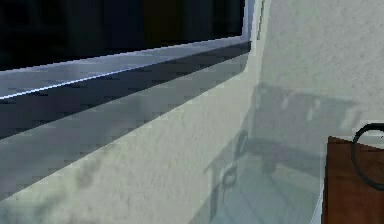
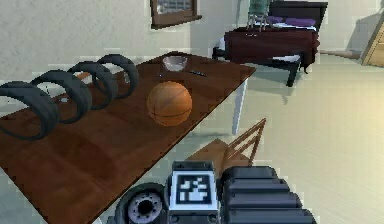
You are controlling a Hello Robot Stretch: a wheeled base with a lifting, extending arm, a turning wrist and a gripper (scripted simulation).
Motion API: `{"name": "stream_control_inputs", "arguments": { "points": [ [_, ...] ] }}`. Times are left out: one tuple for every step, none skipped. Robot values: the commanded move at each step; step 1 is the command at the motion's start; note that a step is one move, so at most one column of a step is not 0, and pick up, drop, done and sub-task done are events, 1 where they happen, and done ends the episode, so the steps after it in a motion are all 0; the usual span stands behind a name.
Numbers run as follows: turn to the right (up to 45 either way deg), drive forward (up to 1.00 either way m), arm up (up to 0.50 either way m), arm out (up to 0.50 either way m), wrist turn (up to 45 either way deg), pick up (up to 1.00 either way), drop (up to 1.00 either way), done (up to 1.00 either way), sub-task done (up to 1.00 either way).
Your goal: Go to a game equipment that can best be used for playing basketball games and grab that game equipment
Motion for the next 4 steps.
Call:
{"name": "stream_control_inputs", "arguments": {
  "points": [
    [0.0,0.0,0.0,0.5,0.0,0.0,0.0,0.0,0.0],
    [0.0,0.0,0.0,0.0,45.0,0.0,0.0,0.0,0.0],
    [0.0,0.0,0.0,0.0,45.0,0.0,0.0,0.0,0.0],
    [0.0,0.0,0.0,0.0,45.0,0.0,0.0,0.0,0.0]
  ]
}}
